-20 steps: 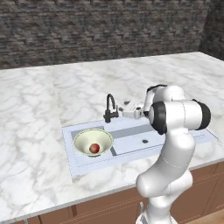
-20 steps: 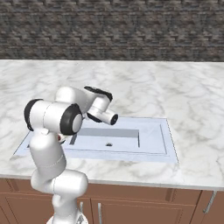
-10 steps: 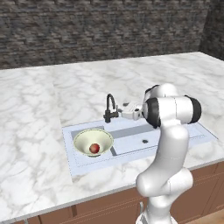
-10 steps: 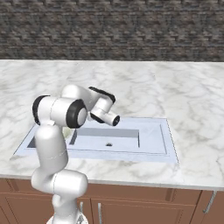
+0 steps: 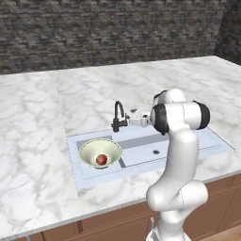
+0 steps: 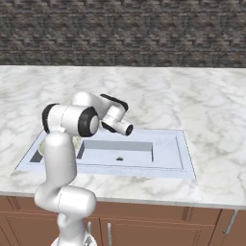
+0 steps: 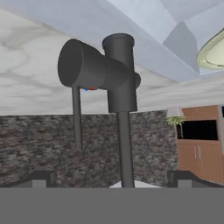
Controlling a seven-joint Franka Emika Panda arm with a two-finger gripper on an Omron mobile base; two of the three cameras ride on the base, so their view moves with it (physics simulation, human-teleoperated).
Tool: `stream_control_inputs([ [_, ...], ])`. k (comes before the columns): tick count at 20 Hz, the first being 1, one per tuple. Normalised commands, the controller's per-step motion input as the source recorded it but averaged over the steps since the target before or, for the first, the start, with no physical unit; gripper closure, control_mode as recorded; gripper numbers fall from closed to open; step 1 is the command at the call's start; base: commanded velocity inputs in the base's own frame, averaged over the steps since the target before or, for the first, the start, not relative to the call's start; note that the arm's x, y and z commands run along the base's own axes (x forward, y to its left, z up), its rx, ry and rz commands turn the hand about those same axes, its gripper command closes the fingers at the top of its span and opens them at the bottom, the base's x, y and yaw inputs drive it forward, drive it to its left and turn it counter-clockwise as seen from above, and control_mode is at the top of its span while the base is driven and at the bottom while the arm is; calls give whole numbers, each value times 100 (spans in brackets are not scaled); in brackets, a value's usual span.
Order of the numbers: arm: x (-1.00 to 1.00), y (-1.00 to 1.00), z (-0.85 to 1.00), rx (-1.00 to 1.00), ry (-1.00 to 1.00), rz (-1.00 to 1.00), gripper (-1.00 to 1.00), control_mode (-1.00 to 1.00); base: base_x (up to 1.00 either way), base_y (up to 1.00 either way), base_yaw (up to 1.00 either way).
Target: Pick the peach from the cabinet and place it in the bowl. Then pick the bowl and place it in the sink. Then turn on the sink facuet.
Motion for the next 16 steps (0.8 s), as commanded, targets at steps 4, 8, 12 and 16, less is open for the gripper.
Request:
stream_control_inputs([
  [4,26,0,-27,0,3,0,-100,-100,0,0,0],
  [8,30,0,-16,0,2,0,-100,-100,0,0,0],
  [12,27,2,-2,0,2,0,-100,-100,0,0,0],
  [16,18,3,-12,0,4,0,-100,-100,0,0,0],
])
